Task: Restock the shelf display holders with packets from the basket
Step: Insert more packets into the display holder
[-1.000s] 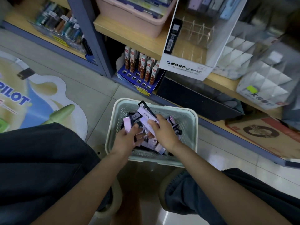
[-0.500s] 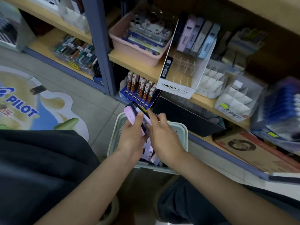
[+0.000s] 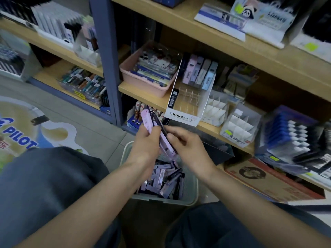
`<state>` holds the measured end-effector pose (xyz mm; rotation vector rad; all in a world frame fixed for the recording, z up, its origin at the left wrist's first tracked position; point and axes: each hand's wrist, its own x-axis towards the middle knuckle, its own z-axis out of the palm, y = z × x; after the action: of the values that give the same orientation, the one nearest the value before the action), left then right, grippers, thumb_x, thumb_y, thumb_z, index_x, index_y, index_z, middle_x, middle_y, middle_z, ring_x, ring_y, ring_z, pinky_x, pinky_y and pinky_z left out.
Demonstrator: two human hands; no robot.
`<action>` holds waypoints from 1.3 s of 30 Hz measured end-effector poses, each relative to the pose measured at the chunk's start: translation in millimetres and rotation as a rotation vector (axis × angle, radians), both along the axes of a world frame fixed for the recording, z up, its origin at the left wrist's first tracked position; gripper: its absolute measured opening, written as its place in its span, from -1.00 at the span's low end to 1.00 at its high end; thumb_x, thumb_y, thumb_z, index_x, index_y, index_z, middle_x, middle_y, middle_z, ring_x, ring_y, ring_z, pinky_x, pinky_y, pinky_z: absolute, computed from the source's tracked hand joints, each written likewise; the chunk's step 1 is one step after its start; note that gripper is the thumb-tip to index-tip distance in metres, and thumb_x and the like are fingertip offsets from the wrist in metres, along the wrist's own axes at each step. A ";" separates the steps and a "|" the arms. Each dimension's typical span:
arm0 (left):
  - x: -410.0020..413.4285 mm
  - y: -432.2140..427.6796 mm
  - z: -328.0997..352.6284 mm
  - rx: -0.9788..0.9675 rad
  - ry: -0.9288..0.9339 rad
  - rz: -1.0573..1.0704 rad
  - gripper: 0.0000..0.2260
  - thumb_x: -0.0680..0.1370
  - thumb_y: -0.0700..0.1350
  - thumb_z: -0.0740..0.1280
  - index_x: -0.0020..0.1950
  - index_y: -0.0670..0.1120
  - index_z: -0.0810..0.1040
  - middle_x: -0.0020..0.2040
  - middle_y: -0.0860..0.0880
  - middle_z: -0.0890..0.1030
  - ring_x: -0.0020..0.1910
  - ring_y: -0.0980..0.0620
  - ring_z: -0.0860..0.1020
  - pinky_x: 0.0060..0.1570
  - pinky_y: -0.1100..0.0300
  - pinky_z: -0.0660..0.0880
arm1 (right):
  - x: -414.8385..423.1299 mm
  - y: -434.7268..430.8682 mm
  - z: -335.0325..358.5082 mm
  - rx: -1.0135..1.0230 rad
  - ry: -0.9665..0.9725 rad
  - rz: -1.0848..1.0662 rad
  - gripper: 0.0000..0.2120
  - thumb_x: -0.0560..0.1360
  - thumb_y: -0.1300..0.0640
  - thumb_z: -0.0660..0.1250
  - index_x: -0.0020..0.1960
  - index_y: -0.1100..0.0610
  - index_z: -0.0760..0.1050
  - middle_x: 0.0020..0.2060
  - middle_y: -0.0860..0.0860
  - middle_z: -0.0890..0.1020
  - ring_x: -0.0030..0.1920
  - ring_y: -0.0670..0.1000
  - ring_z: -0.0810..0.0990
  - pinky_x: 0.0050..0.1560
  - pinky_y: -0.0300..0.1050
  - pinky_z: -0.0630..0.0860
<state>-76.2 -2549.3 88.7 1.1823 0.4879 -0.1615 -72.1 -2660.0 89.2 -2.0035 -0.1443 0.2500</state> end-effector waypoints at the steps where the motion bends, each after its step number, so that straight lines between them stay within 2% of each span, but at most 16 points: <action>1: 4.1 0.2 3.9 0.045 -0.036 -0.025 -0.84 0.63 -0.18 0.11 0.14 -0.14 0.44 0.01 -0.22 0.59 -0.02 -0.15 0.59 0.05 -0.11 0.55 | 4.4 -0.1 3.2 0.067 0.035 -0.027 -0.79 0.56 0.20 0.26 0.16 0.06 0.57 0.01 0.00 0.66 -0.01 -0.08 0.61 -0.04 -0.36 0.51; 3: 14.6 0.7 14.3 0.152 -0.124 -0.075 -0.86 0.62 -0.20 0.11 0.08 -0.12 0.44 0.05 -0.26 0.57 0.00 -0.21 0.58 0.04 -0.12 0.55 | 13.0 0.9 10.3 0.153 0.087 -0.070 -0.86 0.55 0.21 0.29 0.01 0.03 0.59 -0.11 0.02 0.68 -0.08 -0.03 0.64 -0.04 -0.24 0.57; 5: 28.2 2.8 23.2 0.212 -0.200 -0.086 -0.87 0.62 -0.20 0.11 0.00 -0.07 0.43 0.03 -0.24 0.57 0.01 -0.21 0.58 0.04 -0.12 0.55 | 24.3 2.6 16.4 0.176 0.071 -0.122 -0.87 0.56 0.20 0.27 -0.05 0.02 0.56 -0.17 -0.02 0.66 -0.12 -0.02 0.65 -0.04 -0.19 0.58; 6: 36.4 5.1 26.8 0.209 -0.225 -0.073 -0.87 0.62 -0.21 0.11 -0.03 -0.06 0.42 -0.01 -0.20 0.58 -0.04 -0.14 0.60 -0.01 -0.05 0.58 | 31.8 2.6 19.0 0.174 0.042 -0.164 -0.87 0.57 0.19 0.25 -0.06 0.02 0.54 -0.21 -0.06 0.63 -0.14 -0.02 0.64 -0.04 -0.17 0.58; 8: 52.8 12.0 32.7 0.171 -0.237 -0.028 -0.89 0.63 -0.19 0.10 -0.02 -0.05 0.39 -0.06 -0.11 0.55 -0.20 0.05 0.60 -0.26 0.20 0.60 | 48.3 -0.7 24.8 0.192 -0.017 -0.279 -0.88 0.58 0.18 0.23 -0.10 0.03 0.49 -0.25 -0.10 0.58 -0.19 -0.04 0.64 -0.08 -0.19 0.60; 10: 70.8 21.3 32.4 0.169 -0.221 0.005 -0.92 0.64 -0.16 0.12 0.01 -0.07 0.38 -0.13 -0.08 0.49 -0.27 0.06 0.51 -0.35 0.27 0.53 | 70.2 -8.0 30.6 0.153 -0.100 -0.353 -0.87 0.58 0.20 0.23 -0.12 0.04 0.45 -0.25 -0.07 0.56 -0.23 -0.03 0.62 -0.17 -0.22 0.60; 14: 97.1 29.8 23.1 0.150 -0.160 0.039 -0.94 0.63 -0.14 0.14 0.04 -0.09 0.38 -0.19 -0.02 0.45 -0.23 0.03 0.43 -0.11 0.09 0.47 | 119.3 -25.1 30.8 -0.106 -0.225 -0.410 -0.94 0.52 0.20 0.33 -0.11 0.08 0.49 -0.28 0.05 0.61 -0.32 -0.05 0.57 -0.18 -0.15 0.59; 17: 109.1 27.9 17.6 0.113 -0.135 0.035 -0.97 0.63 -0.16 0.15 0.02 -0.06 0.37 -0.15 -0.05 0.45 -0.17 -0.01 0.45 -0.09 0.06 0.48 | 151.5 -31.4 23.2 -0.244 -0.306 -0.453 -0.94 0.48 0.18 0.38 -0.06 0.12 0.53 -0.20 0.10 0.64 -0.20 0.04 0.62 -0.08 -0.02 0.60; 19: 115.1 25.7 16.0 0.118 -0.121 0.012 -0.91 0.62 -0.16 0.16 -0.07 -0.03 0.36 -0.11 -0.09 0.44 -0.13 -0.04 0.45 -0.01 -0.01 0.49 | 168.0 -31.2 18.6 -0.290 -0.349 -0.452 -0.94 0.49 0.18 0.37 -0.04 0.12 0.53 -0.18 0.08 0.64 -0.13 0.07 0.63 -0.01 0.01 0.58; 21: 119.8 23.3 14.8 0.101 -0.118 -0.002 -0.89 0.62 -0.17 0.16 -0.10 -0.02 0.36 -0.13 -0.08 0.44 -0.16 -0.03 0.44 0.03 -0.03 0.49 | 181.1 -28.9 14.1 -0.341 -0.382 -0.397 -0.92 0.52 0.21 0.32 0.00 0.13 0.55 -0.13 0.08 0.64 -0.08 0.07 0.62 0.05 0.02 0.55; 24: 124.3 20.7 12.1 0.088 -0.113 -0.026 -0.89 0.63 -0.16 0.15 -0.09 -0.02 0.37 -0.19 -0.02 0.48 -0.29 0.07 0.45 -0.16 0.13 0.49 | 195.9 -24.1 5.6 -0.520 -0.421 -0.264 -0.79 0.57 0.24 0.23 0.16 0.18 0.55 0.09 0.12 0.60 0.07 0.07 0.58 0.17 -0.04 0.48; 26: 125.9 18.9 11.0 0.076 -0.099 -0.045 -0.91 0.63 -0.16 0.15 -0.06 -0.05 0.38 -0.17 -0.04 0.48 -0.30 0.08 0.45 -0.26 0.22 0.46 | 202.8 -20.8 1.4 -0.571 -0.419 -0.217 -0.75 0.58 0.24 0.22 0.23 0.15 0.51 0.15 0.10 0.57 0.12 0.05 0.55 0.18 -0.09 0.48; 30: 128.2 15.4 8.4 0.102 -0.092 -0.080 -0.92 0.63 -0.16 0.13 0.04 -0.12 0.40 -0.15 -0.04 0.46 -0.23 0.05 0.44 -0.25 0.21 0.42 | 210.2 -16.2 -0.6 -0.542 -0.429 -0.194 -0.83 0.55 0.23 0.27 0.13 0.14 0.49 -0.02 0.03 0.56 -0.03 0.00 0.56 0.07 0.01 0.54; 33: 130.0 15.4 5.9 0.116 -0.081 -0.087 -0.91 0.63 -0.14 0.15 0.03 -0.12 0.41 -0.17 -0.05 0.46 -0.23 0.03 0.43 -0.12 0.12 0.44 | 213.2 -14.4 -3.3 -0.602 -0.508 -0.143 -0.85 0.51 0.23 0.33 0.08 0.18 0.54 0.09 0.07 0.51 0.01 0.03 0.56 0.08 0.00 0.54; 35: 131.5 15.7 3.9 0.142 -0.065 -0.088 -0.88 0.63 -0.13 0.16 0.07 -0.15 0.43 -0.18 -0.05 0.46 -0.22 0.02 0.43 -0.04 0.08 0.43 | 215.3 -14.4 -3.2 -0.640 -0.537 -0.136 -0.84 0.50 0.20 0.35 0.08 0.18 0.55 0.09 0.07 0.51 -0.03 0.03 0.57 0.05 0.01 0.54; 39: 132.5 14.7 1.0 0.123 -0.061 -0.100 -0.88 0.63 -0.13 0.16 0.08 -0.15 0.43 -0.18 -0.05 0.46 -0.24 0.04 0.43 -0.02 0.06 0.43 | 214.9 -16.0 -1.9 -0.646 -0.533 -0.127 -0.83 0.49 0.18 0.37 0.07 0.17 0.54 0.12 0.07 0.51 -0.13 -0.03 0.58 0.01 -0.01 0.55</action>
<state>56.3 -2534.6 89.7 1.3288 0.3894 -0.1824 142.8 -2676.0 87.3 -2.6738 -0.2991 -0.3756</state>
